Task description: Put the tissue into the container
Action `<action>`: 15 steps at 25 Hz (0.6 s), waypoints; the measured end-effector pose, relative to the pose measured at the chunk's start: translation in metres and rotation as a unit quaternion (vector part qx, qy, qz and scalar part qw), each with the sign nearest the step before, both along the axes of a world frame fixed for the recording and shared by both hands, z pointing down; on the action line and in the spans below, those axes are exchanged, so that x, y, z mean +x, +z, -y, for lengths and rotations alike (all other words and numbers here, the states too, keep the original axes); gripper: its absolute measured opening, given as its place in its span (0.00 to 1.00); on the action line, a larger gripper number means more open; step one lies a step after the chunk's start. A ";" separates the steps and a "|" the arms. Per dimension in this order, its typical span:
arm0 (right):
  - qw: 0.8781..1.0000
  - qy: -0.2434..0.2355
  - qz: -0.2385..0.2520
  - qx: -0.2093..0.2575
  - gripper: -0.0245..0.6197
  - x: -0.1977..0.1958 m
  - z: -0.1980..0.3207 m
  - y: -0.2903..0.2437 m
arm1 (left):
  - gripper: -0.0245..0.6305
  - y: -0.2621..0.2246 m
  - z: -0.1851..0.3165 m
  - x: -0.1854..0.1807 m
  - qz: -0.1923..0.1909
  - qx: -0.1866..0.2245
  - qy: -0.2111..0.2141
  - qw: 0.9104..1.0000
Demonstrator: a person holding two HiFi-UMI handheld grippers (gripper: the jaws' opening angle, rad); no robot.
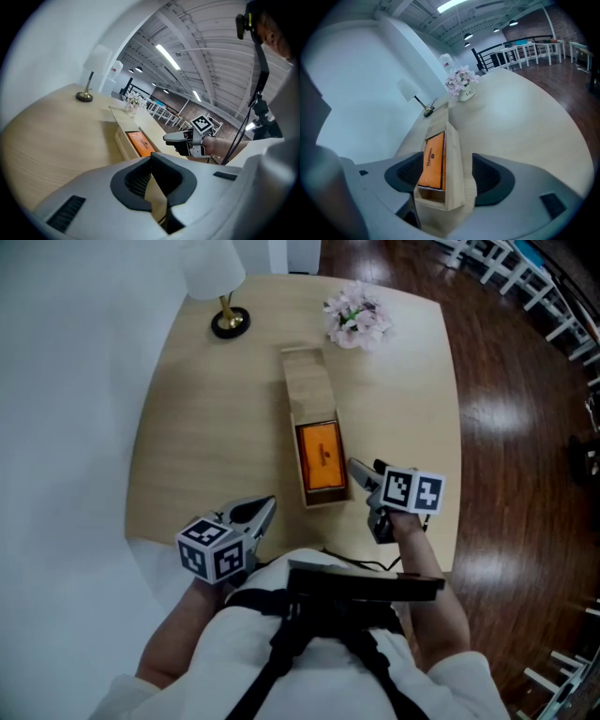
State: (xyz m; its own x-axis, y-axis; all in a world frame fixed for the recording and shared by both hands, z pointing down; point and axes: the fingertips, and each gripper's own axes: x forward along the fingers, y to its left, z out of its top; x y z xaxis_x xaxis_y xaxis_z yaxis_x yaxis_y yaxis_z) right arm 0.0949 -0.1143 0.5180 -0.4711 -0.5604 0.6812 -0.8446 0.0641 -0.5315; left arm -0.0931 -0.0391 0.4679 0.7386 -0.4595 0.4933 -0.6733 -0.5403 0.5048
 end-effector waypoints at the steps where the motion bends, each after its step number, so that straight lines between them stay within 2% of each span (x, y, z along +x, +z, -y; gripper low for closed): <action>1: 1.000 0.002 -0.002 0.000 0.56 0.003 -0.002 0.001 | 0.03 -0.001 0.000 0.002 0.000 0.001 0.003 1.000; 15: 0.998 0.050 -0.017 0.030 0.52 0.053 -0.026 -0.024 | 0.03 -0.024 0.001 0.025 -0.016 0.019 0.021 0.999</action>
State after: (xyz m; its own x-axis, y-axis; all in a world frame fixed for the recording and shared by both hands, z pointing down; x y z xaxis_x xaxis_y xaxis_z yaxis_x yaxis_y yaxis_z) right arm 0.1476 -0.0880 0.4936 -0.3875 -0.6440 0.6596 -0.8659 0.0089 -0.5001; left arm -0.0678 -0.0405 0.4443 0.7726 -0.4460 0.4518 -0.6336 -0.5865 0.5045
